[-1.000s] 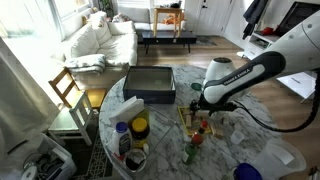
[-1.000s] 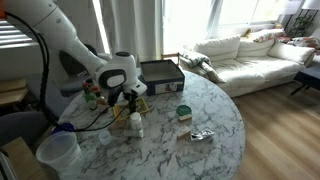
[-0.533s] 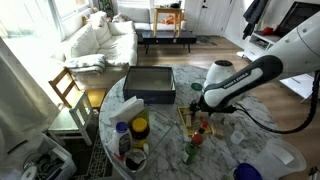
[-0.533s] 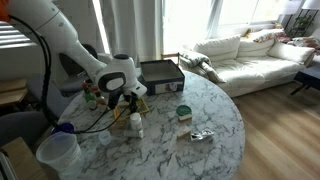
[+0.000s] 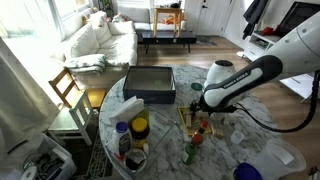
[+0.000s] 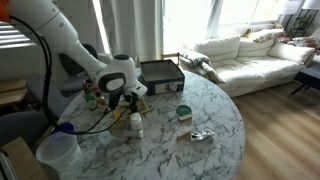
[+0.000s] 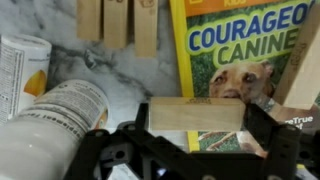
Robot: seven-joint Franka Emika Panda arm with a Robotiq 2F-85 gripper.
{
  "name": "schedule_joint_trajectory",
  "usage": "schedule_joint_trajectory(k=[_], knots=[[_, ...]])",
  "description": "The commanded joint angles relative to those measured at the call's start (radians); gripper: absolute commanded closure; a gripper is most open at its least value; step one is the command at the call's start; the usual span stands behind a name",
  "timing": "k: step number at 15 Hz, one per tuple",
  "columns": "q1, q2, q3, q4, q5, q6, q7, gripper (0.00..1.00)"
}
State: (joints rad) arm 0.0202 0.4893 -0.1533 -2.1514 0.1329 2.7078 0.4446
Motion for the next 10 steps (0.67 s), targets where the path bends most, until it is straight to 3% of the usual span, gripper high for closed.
schedule_joint_trajectory(k=[1,2,10], knots=[[-0.026,-0.004,0.025,-0.016,0.028,0.021,-0.046,0.34],[-0.024,-0.009,0.024,-0.016,0.03,0.017,-0.041,0.41],[0.04,-0.098,-0.039,0.035,-0.049,-0.127,0.061,0.41]])
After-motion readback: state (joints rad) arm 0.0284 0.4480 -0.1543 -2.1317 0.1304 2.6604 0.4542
